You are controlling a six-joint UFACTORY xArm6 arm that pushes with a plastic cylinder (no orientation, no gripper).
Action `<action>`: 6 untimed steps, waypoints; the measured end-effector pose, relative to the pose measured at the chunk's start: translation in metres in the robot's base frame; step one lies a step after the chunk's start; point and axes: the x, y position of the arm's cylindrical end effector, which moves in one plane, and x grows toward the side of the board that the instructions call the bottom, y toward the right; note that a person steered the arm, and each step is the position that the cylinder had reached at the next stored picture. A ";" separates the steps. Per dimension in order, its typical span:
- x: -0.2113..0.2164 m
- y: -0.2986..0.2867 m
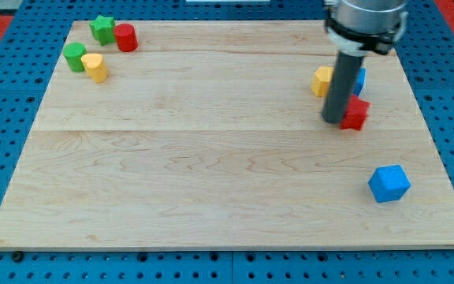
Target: Move your arm to the top of the red circle
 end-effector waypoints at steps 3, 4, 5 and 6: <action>-0.037 -0.177; -0.085 -0.206; -0.150 -0.190; -0.209 -0.204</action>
